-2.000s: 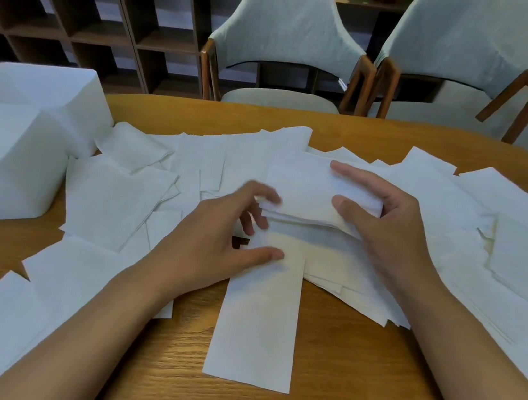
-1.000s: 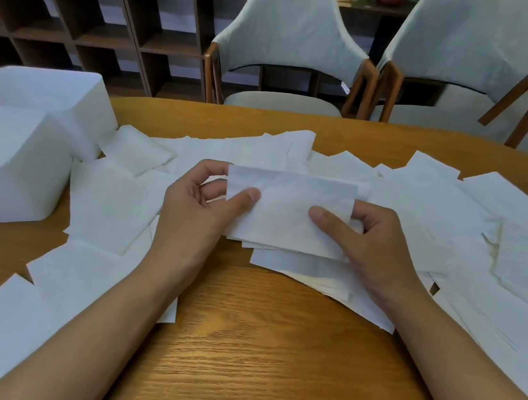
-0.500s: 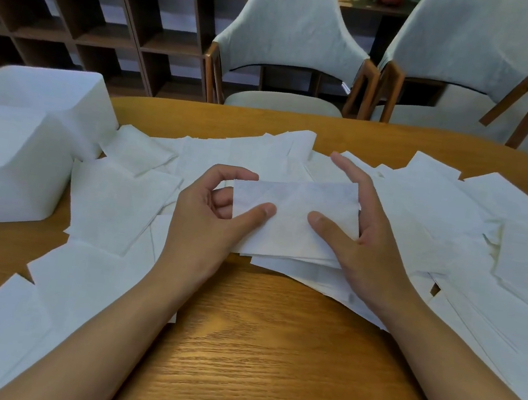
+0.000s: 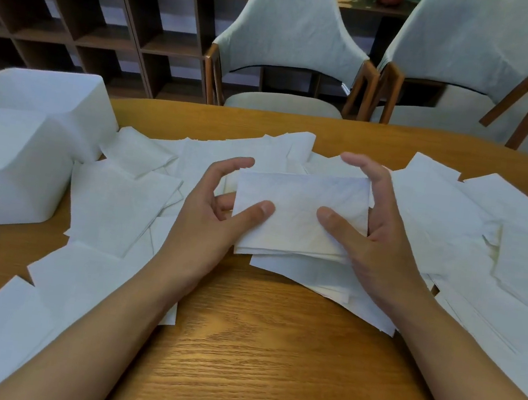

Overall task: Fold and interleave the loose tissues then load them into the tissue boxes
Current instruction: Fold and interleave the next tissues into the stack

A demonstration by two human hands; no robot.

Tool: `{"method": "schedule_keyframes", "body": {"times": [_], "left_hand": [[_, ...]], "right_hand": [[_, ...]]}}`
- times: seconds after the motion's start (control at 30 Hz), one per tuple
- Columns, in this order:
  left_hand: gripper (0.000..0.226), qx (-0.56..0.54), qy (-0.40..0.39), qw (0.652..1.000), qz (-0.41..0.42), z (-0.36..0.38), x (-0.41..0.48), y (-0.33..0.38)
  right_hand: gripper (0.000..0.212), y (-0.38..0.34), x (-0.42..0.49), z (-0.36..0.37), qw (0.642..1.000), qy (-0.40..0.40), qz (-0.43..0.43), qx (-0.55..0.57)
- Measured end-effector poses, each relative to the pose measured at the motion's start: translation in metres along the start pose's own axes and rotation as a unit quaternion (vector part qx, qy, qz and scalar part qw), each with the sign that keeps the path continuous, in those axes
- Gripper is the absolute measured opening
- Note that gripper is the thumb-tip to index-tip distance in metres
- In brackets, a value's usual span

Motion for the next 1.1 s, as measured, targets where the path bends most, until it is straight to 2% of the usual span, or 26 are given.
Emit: {"method": "schedule_keyframes", "body": {"times": [0.07,0.13,0.37,0.43,0.47,0.53,0.6,0.63,0.77,0.83,0.93,1.0,1.1], "left_hand": [[0.057,0.021,0.007,0.999,0.035,-0.001,-0.001,0.005],[0.061,0.032,0.009,0.998,0.062,0.001,-0.002,0.006],[0.062,0.032,0.043,0.997,0.063,0.001,0.0,-0.004],[0.06,0.104,0.051,0.984,0.133,-0.001,0.0,0.0],[0.057,0.163,0.024,0.97,0.181,0.001,-0.001,0.002],[0.044,0.264,-0.091,0.929,0.244,0.014,-0.006,-0.001],[0.035,0.326,-0.195,0.89,0.253,0.024,-0.01,-0.012],[0.032,0.336,-0.211,0.88,0.262,0.026,-0.009,-0.015],[0.027,0.373,-0.196,0.852,0.31,0.024,-0.007,-0.013],[0.036,0.395,-0.201,0.841,0.31,0.021,-0.007,-0.014],[0.05,0.405,-0.222,0.843,0.277,0.016,-0.004,-0.015],[0.045,0.408,-0.212,0.84,0.288,0.015,-0.002,-0.013],[0.027,0.398,-0.177,0.84,0.324,0.016,-0.004,-0.011]], "right_hand": [[0.036,0.002,0.0,0.002,0.998,-0.057,0.015,-0.022],[0.026,0.004,0.0,0.0,0.996,-0.081,0.023,-0.04],[0.03,0.01,0.003,-0.008,0.995,-0.06,0.041,-0.068],[0.03,0.011,0.007,-0.019,0.996,-0.007,0.046,-0.079],[0.03,0.013,0.009,-0.025,0.995,0.021,0.048,-0.083],[0.031,0.017,0.011,-0.033,0.993,0.062,0.054,-0.082],[0.031,0.022,0.011,-0.036,0.992,0.077,0.061,-0.082],[0.031,0.025,0.011,-0.036,0.991,0.079,0.063,-0.083],[0.03,0.028,0.01,-0.034,0.991,0.081,0.068,-0.083],[0.031,0.027,0.01,-0.031,0.991,0.075,0.068,-0.086],[0.033,0.025,0.009,-0.029,0.992,0.068,0.067,-0.079],[0.033,0.025,0.008,-0.029,0.992,0.066,0.066,-0.08],[0.032,0.025,0.009,-0.028,0.993,0.065,0.062,-0.081]]}}
Point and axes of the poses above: each hand's wrist, its own x-axis towards the middle knuckle, its own z-axis out of the palm, y = z × x, the point moved 7 cm from there along x, towards the middle knuckle, and after that the axes turned 6 degrees about y, right-handed, at the moved point
